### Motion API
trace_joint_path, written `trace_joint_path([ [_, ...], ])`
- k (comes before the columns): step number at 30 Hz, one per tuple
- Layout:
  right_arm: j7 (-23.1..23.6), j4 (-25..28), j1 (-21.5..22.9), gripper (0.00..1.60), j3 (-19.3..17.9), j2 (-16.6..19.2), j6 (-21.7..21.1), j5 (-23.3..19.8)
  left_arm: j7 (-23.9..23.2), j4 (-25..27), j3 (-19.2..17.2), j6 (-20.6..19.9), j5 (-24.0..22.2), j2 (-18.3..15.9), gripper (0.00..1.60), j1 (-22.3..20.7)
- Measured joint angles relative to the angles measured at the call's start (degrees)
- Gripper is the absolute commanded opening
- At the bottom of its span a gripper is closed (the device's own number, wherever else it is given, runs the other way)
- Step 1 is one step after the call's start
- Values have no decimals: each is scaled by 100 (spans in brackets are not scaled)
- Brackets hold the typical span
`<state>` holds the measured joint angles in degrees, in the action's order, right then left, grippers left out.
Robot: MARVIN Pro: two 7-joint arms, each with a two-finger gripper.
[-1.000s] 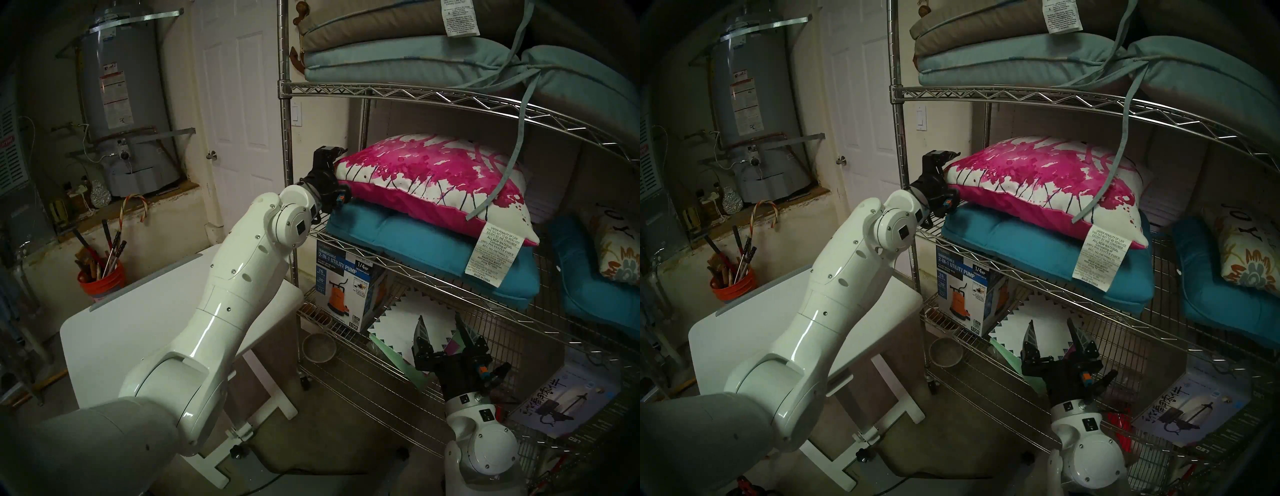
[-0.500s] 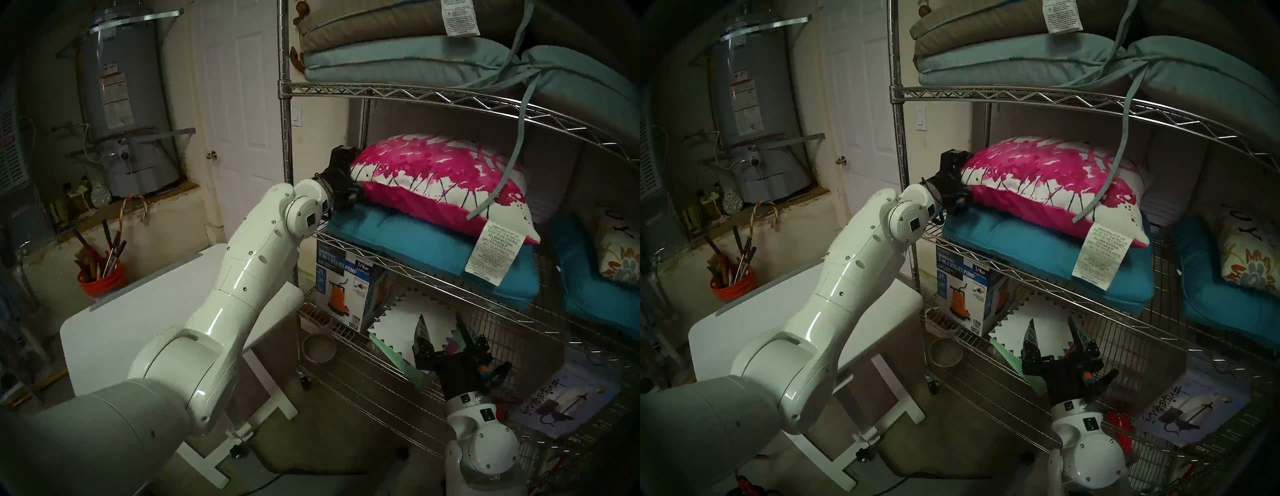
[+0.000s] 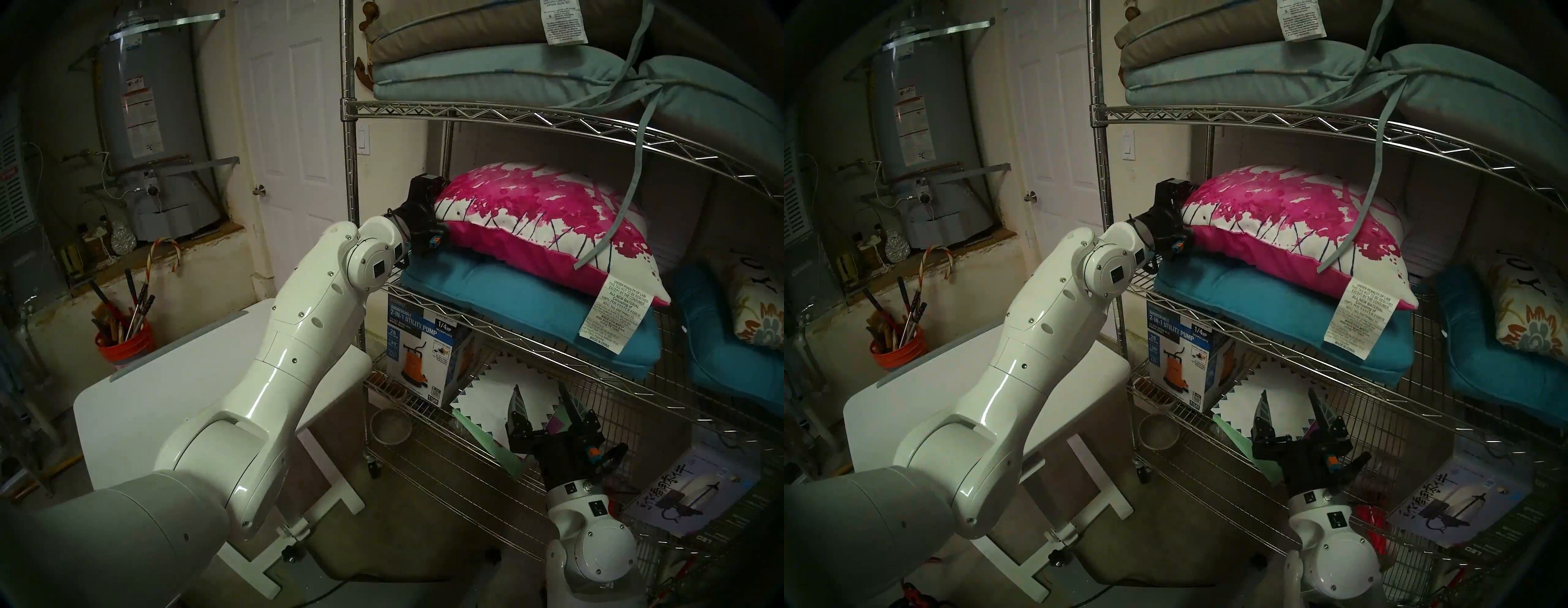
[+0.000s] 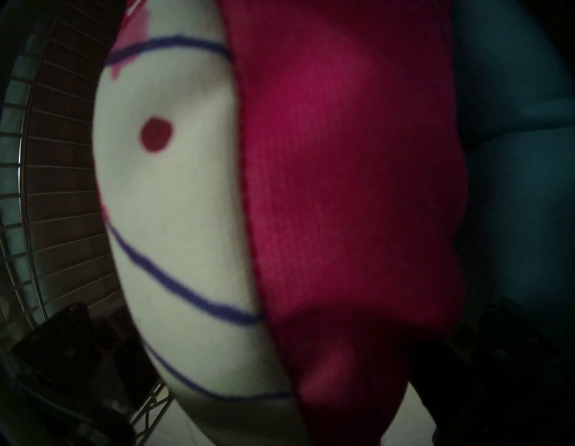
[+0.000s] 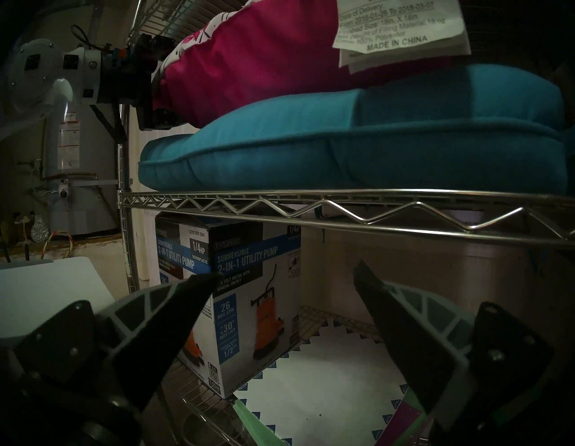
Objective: Take cushion off the shelf
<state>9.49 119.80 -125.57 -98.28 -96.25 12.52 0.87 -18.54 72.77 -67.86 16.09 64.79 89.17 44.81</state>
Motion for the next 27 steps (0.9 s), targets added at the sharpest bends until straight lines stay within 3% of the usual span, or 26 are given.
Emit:
trace_joint_path([
  [27,0,5,-8,160,0,0,0,0,1,60,-43,3,0,-4,160,52],
])
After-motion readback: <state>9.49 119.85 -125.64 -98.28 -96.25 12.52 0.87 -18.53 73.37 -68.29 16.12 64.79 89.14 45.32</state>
